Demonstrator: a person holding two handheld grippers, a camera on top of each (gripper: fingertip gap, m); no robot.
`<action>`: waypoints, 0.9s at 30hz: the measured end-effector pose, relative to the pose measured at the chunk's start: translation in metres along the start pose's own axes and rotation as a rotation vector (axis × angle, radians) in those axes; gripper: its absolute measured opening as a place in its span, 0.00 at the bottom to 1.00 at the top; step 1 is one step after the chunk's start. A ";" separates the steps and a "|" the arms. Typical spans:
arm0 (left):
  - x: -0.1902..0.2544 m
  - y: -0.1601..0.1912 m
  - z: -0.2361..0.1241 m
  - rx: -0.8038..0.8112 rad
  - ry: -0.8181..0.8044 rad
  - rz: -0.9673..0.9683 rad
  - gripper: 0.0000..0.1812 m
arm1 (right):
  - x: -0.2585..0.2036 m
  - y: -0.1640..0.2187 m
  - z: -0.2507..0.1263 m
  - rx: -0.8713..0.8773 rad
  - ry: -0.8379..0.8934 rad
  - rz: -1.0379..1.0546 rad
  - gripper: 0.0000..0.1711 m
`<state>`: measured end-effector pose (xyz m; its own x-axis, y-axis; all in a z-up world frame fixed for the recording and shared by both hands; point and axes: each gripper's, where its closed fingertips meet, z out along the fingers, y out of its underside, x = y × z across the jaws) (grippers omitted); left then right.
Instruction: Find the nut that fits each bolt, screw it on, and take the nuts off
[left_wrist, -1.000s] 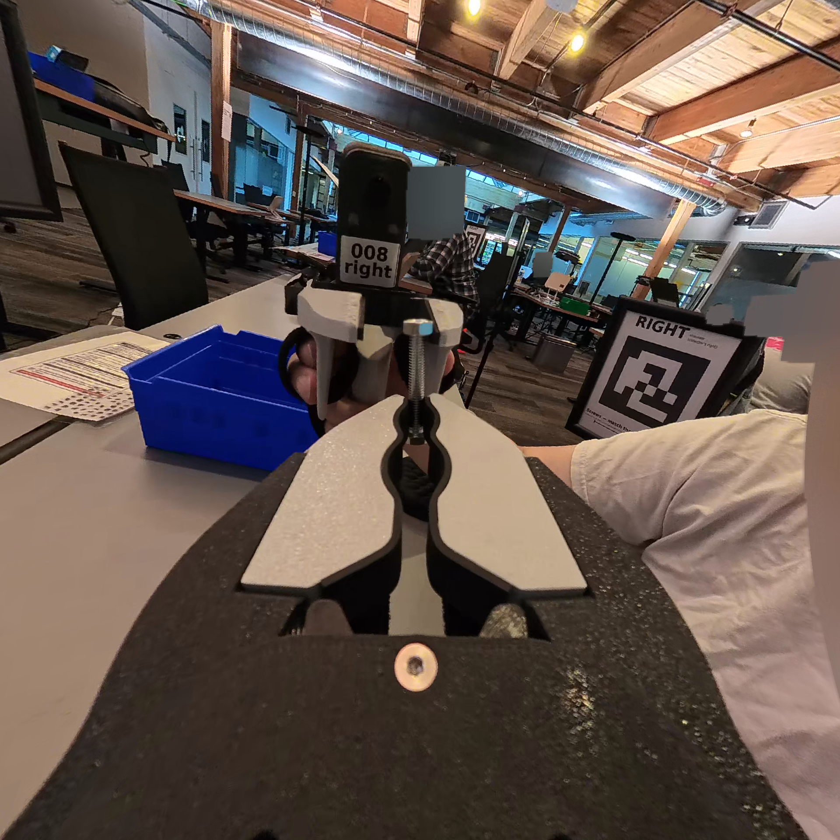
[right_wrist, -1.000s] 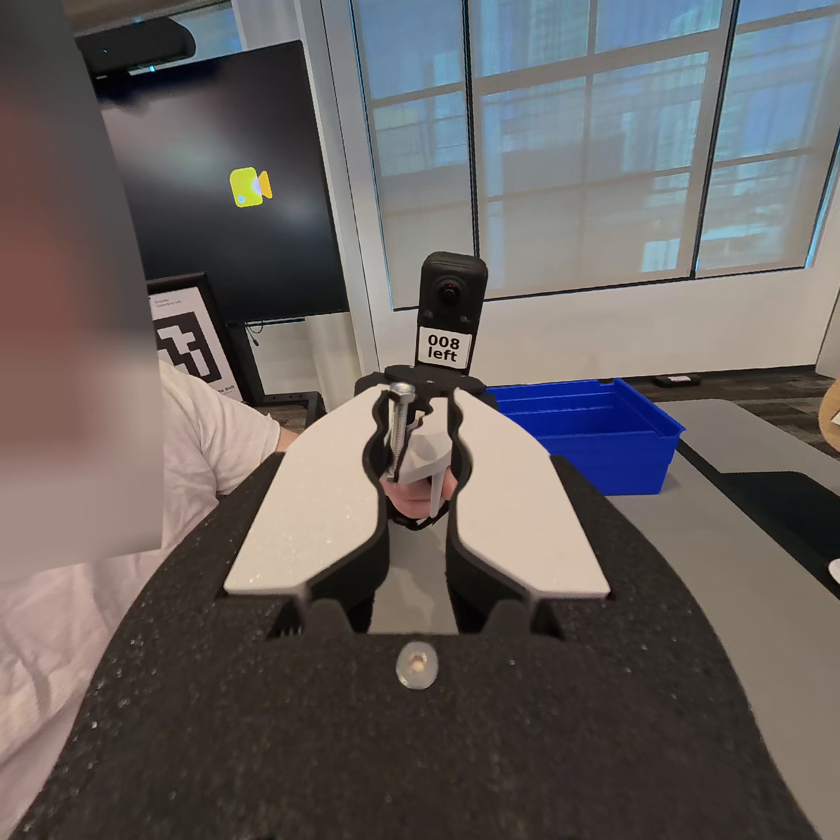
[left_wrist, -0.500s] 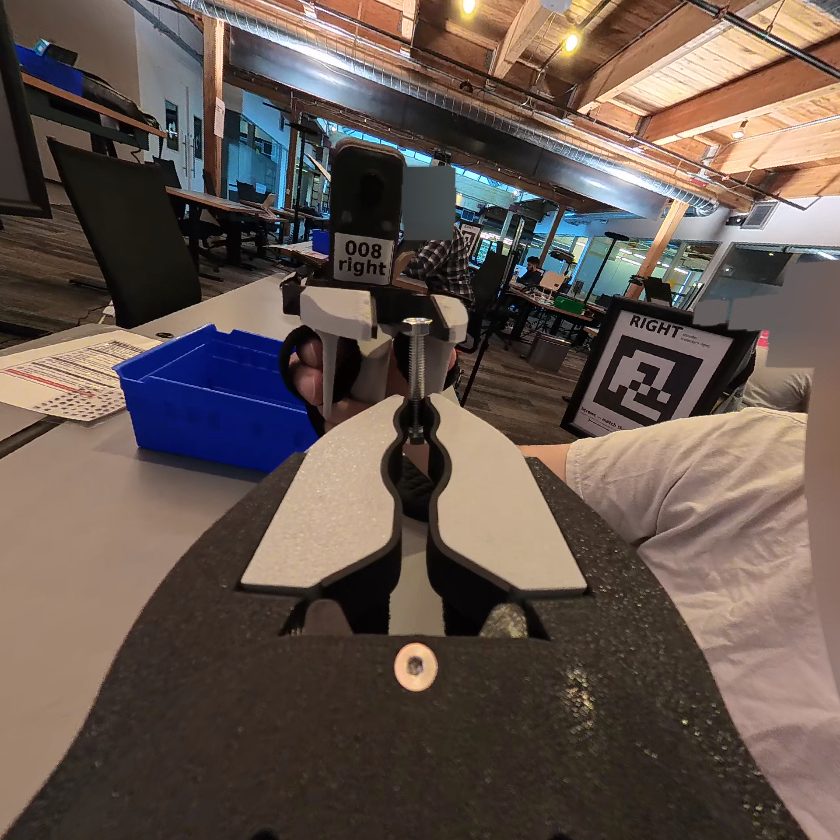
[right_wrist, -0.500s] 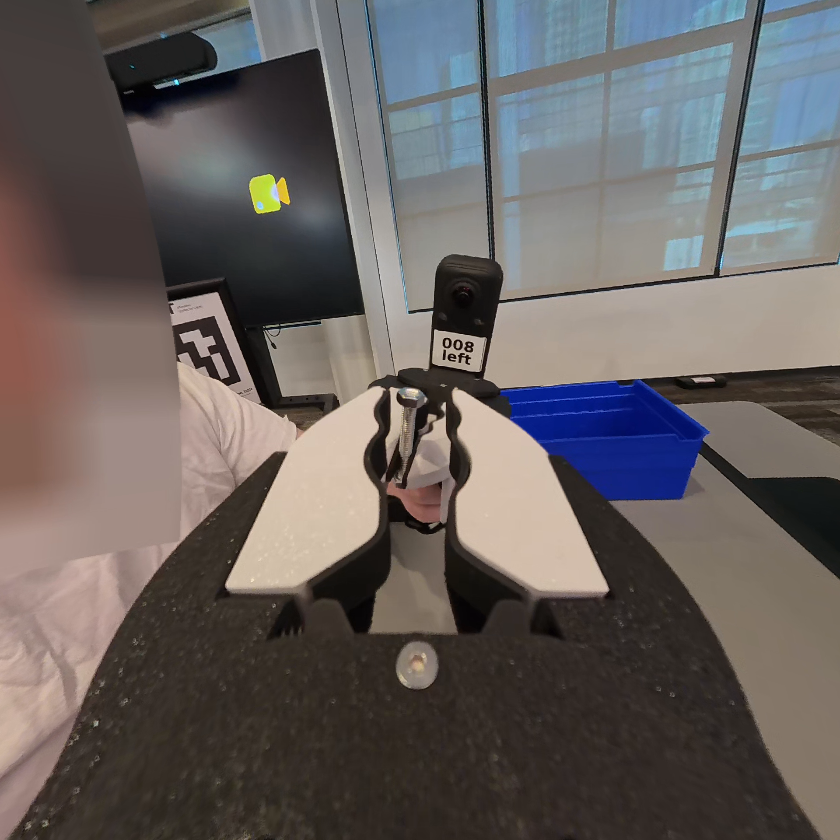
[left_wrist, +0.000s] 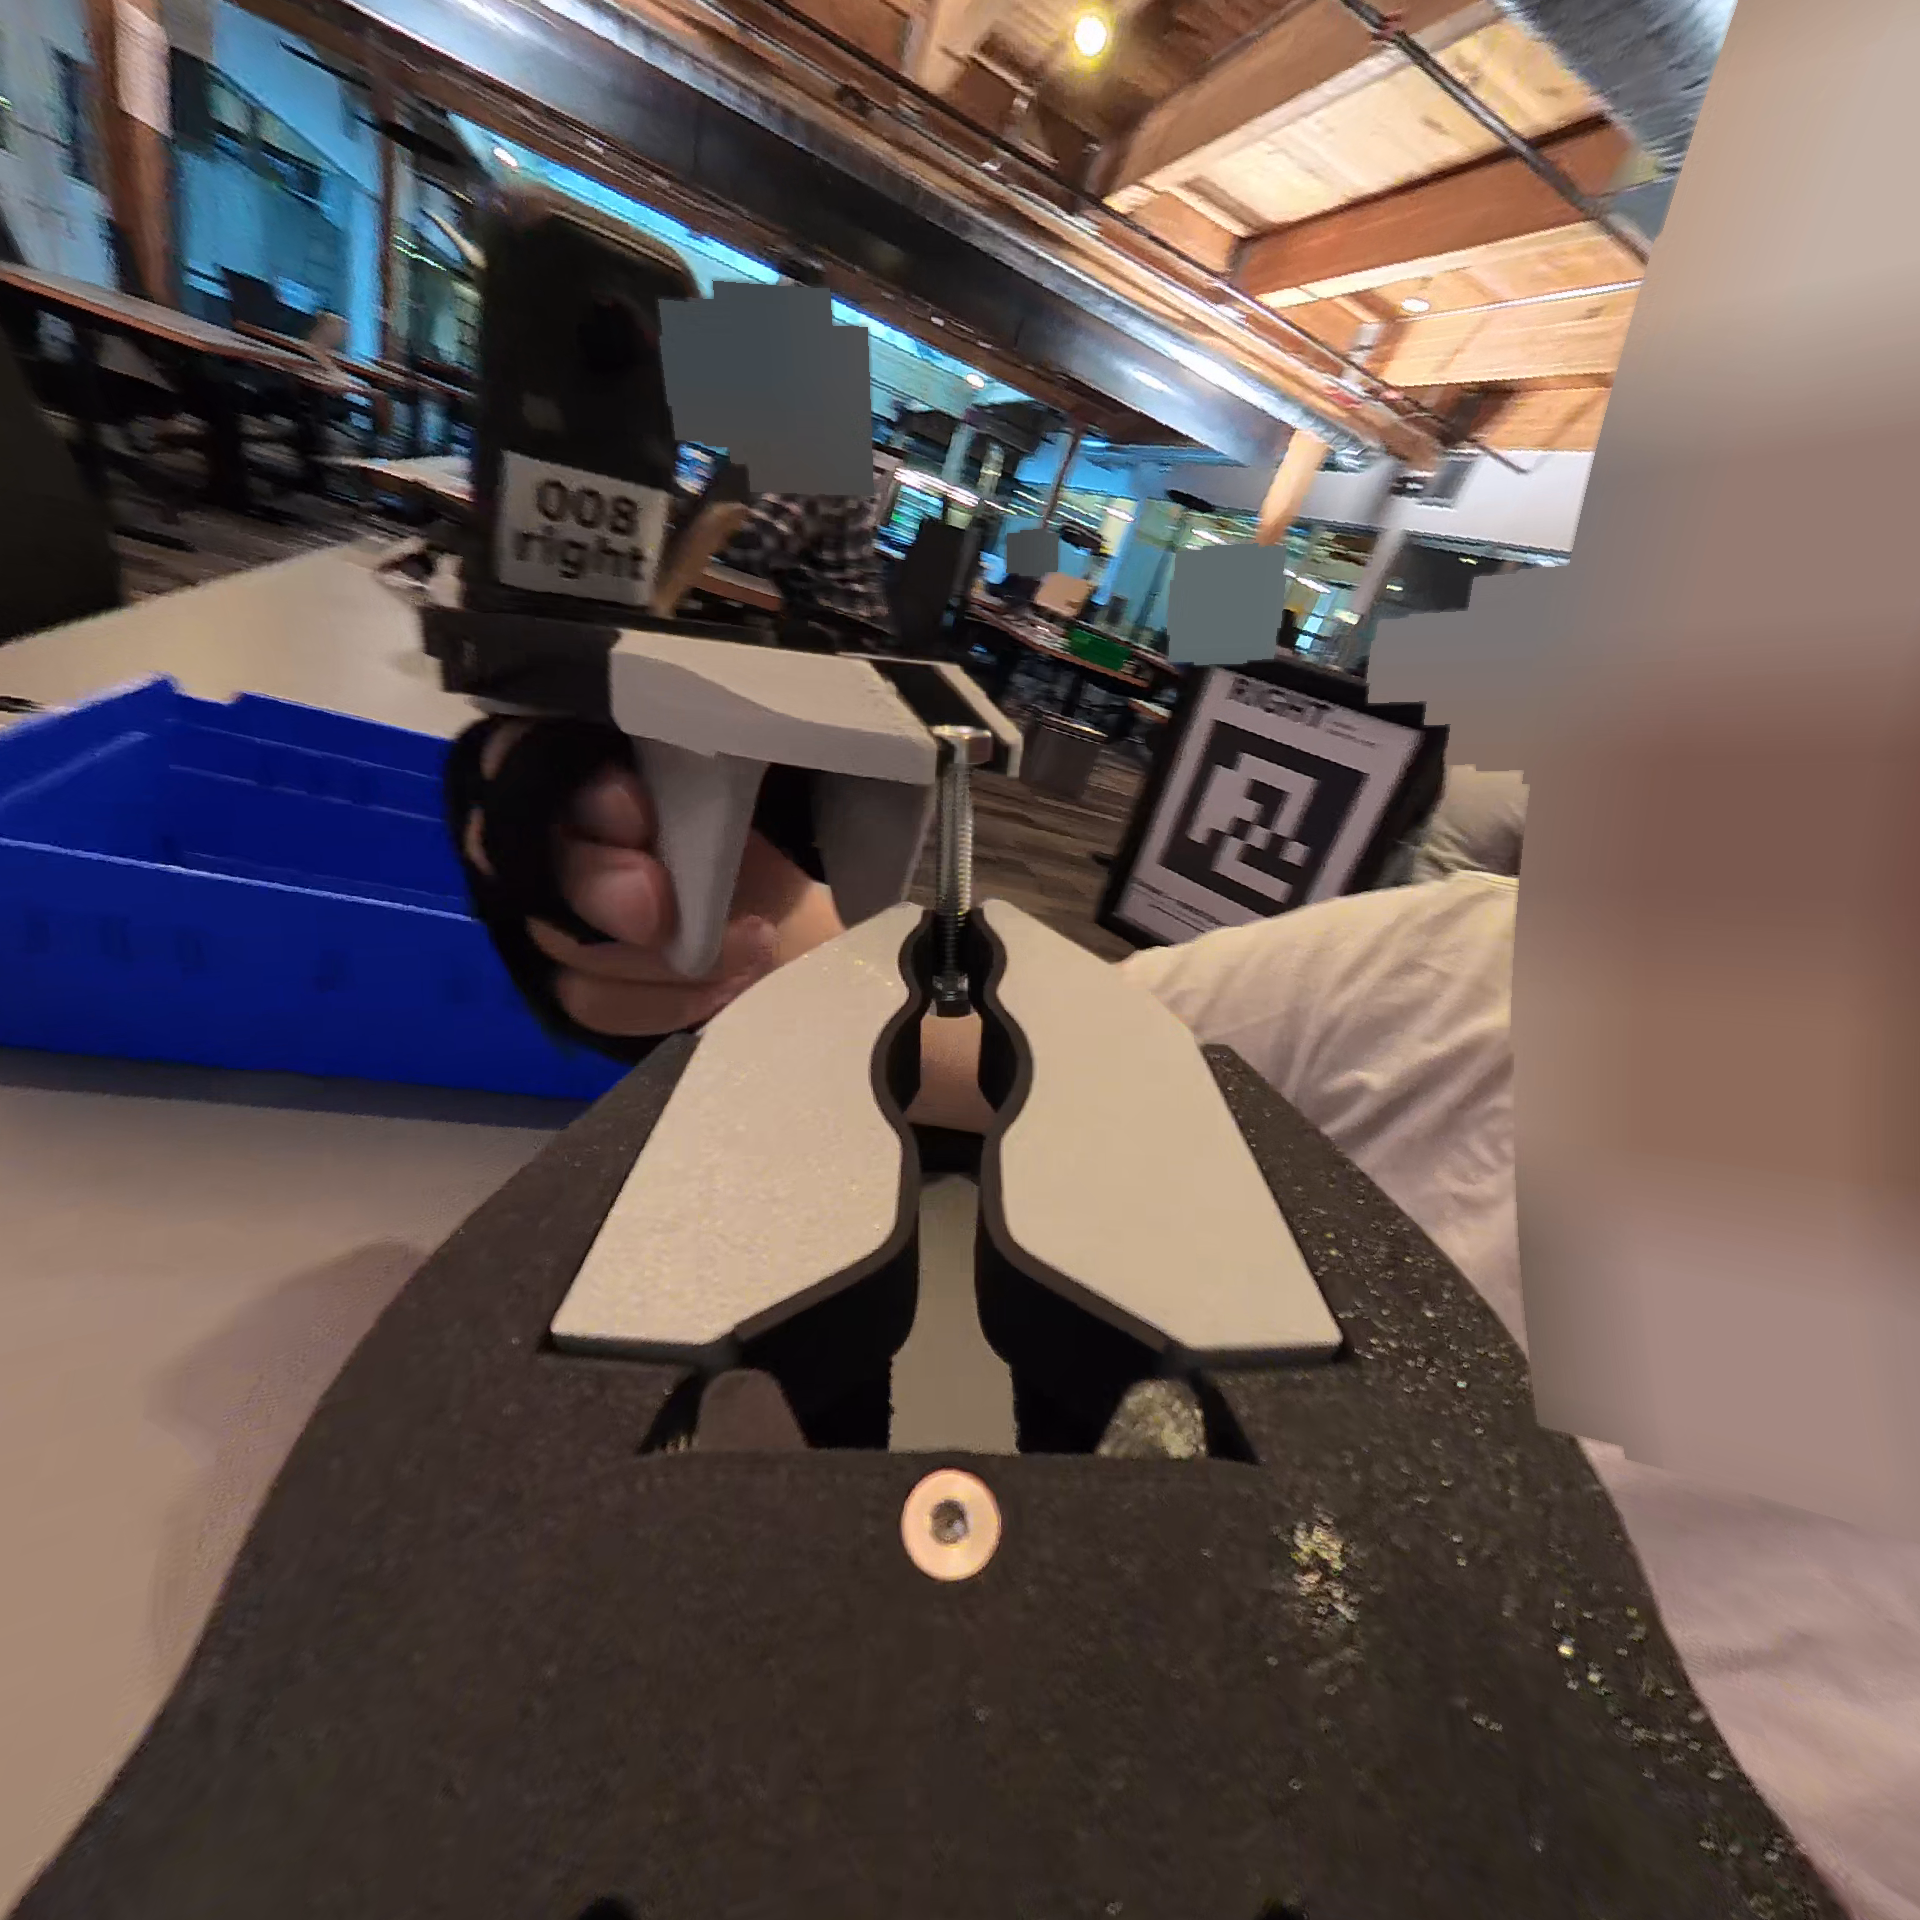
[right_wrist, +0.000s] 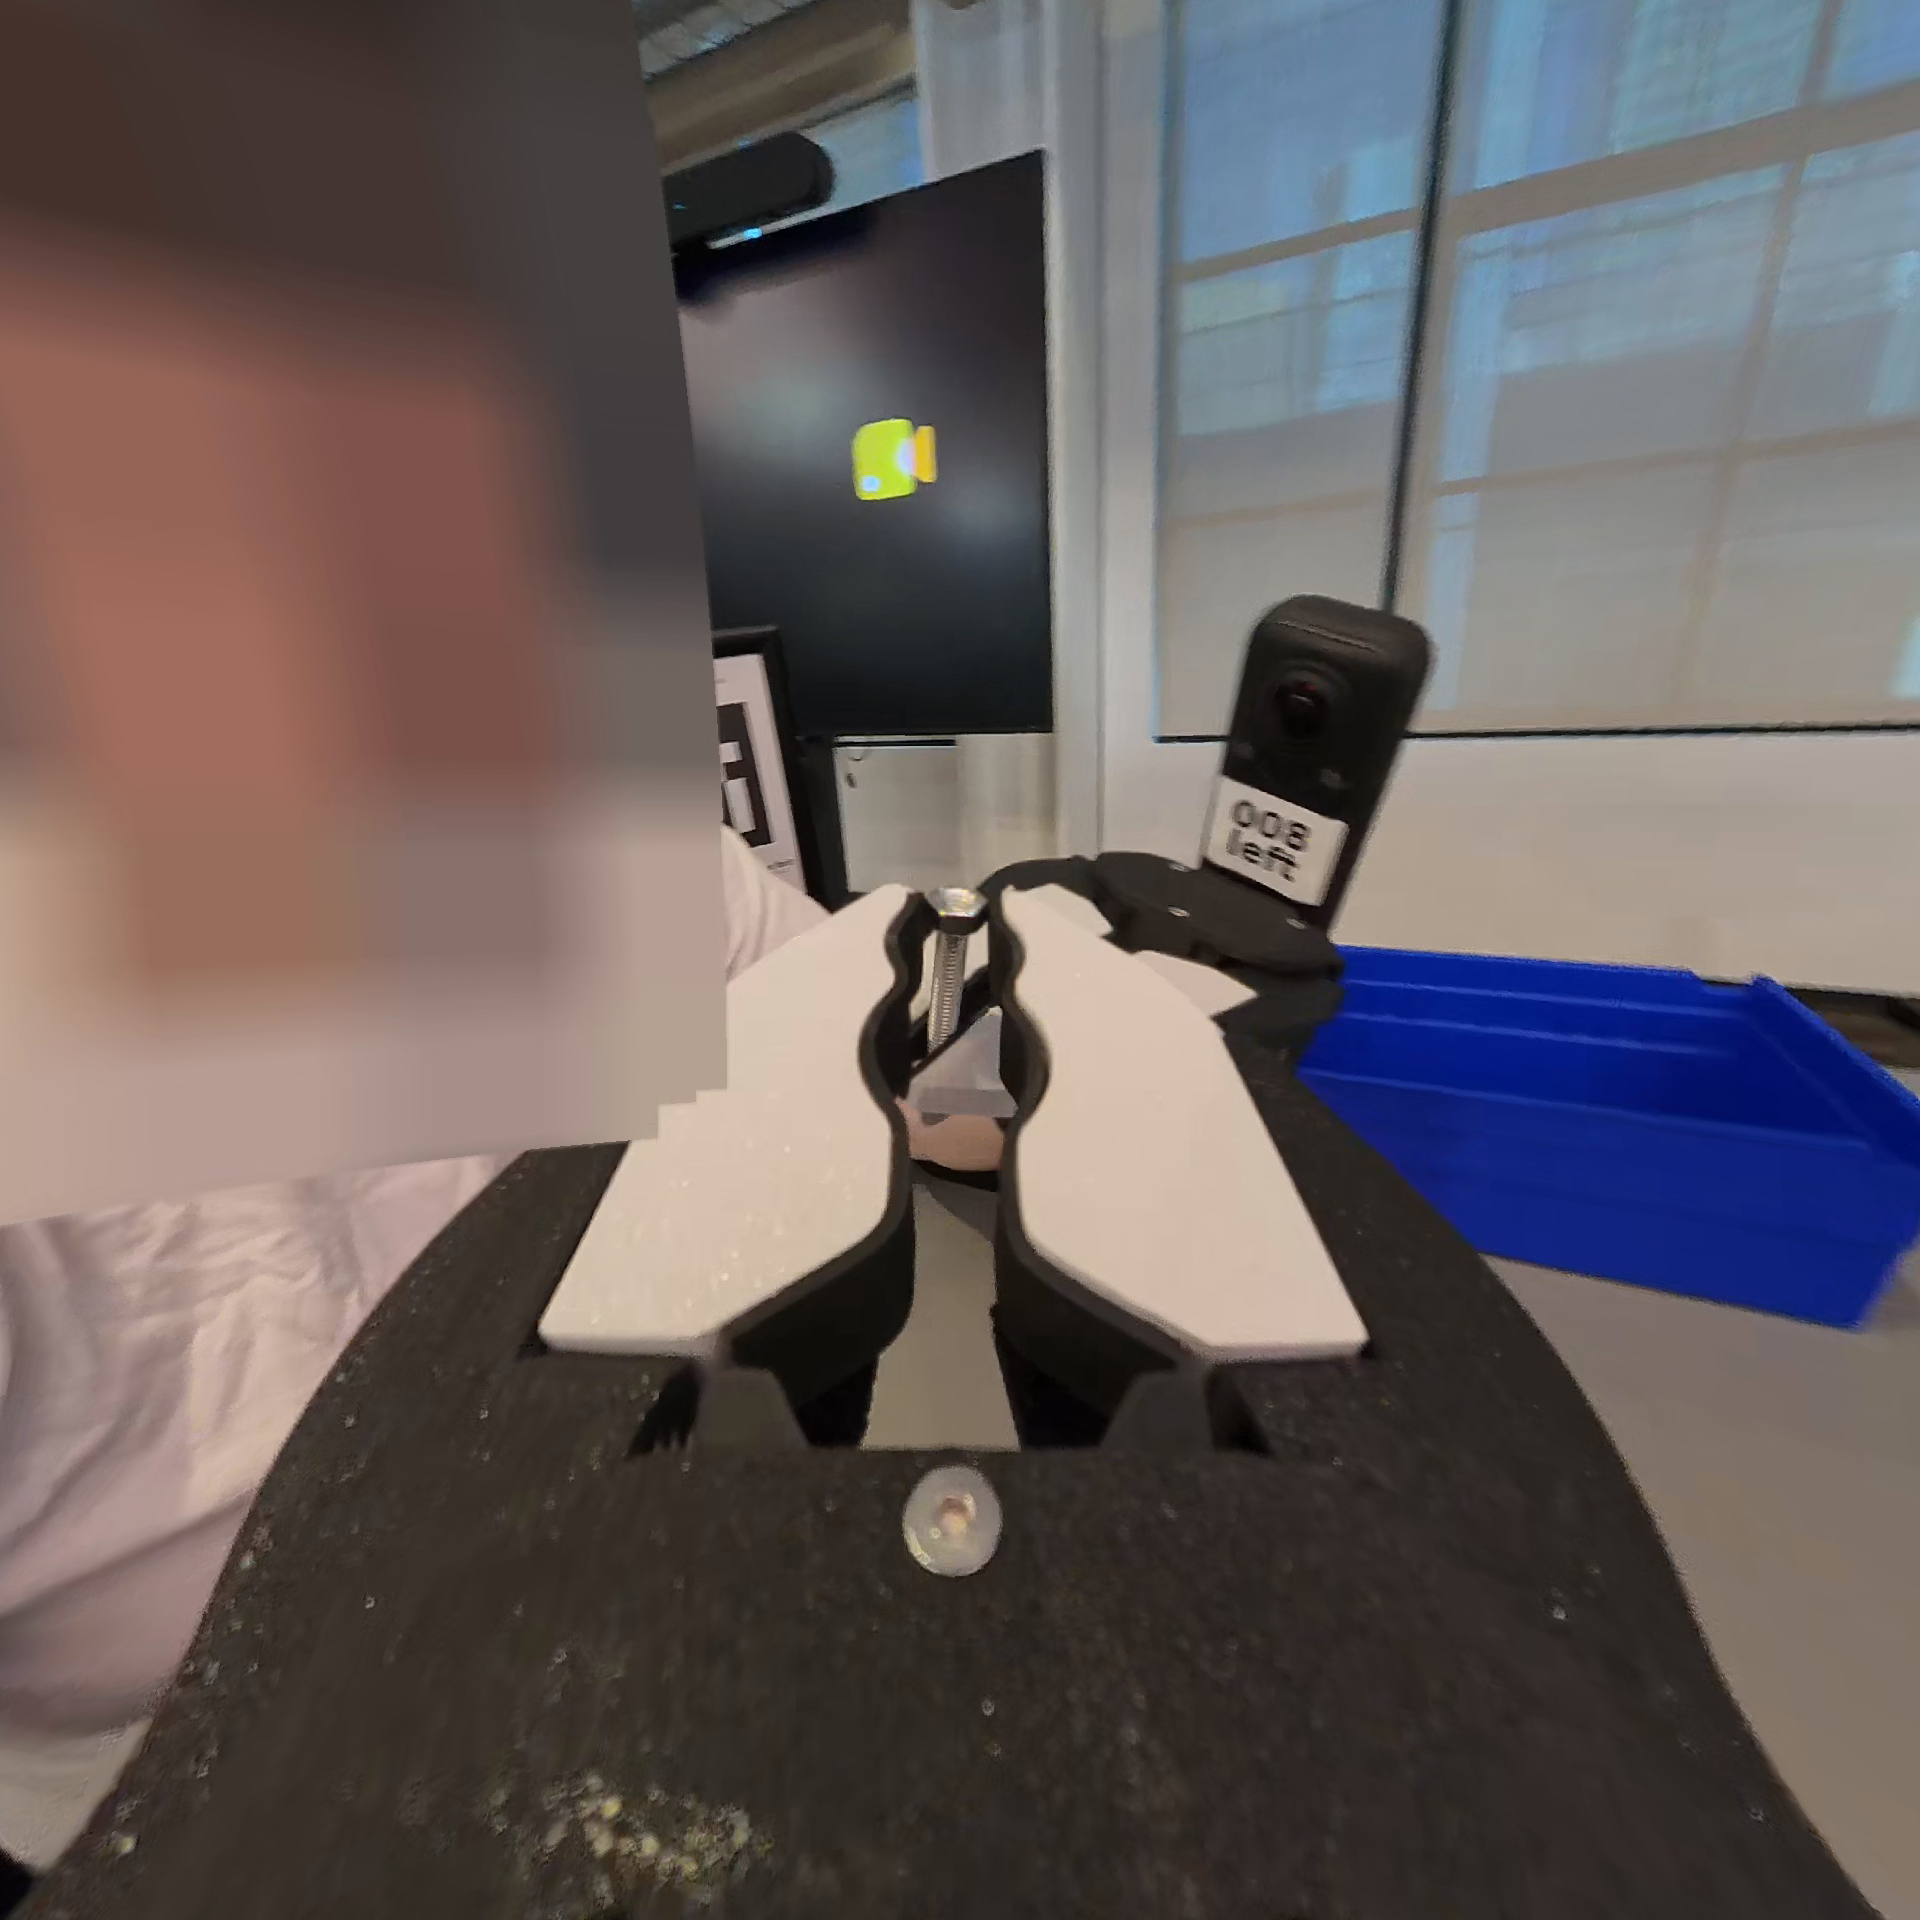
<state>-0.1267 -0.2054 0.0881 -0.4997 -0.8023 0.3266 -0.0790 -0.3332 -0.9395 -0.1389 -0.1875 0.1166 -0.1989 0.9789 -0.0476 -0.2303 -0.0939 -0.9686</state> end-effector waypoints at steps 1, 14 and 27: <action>0.004 0.003 0.002 -0.017 0.034 -0.008 0.02 | -0.005 0.002 0.001 -0.002 -0.033 -0.022 0.06; 0.034 0.017 0.011 -0.091 0.327 -0.133 0.03 | -0.040 0.010 0.011 0.028 -0.257 -0.061 0.06; 0.029 0.016 0.011 -0.118 0.250 -0.027 0.02 | -0.038 0.011 0.012 -0.012 -0.217 -0.075 0.07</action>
<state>-0.1333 -0.2394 0.0840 -0.6925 -0.6415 0.3300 -0.1877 -0.2814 -0.9410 -0.1457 -0.2277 0.1107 -0.3824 0.9208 0.0772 -0.2407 -0.0186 -0.9704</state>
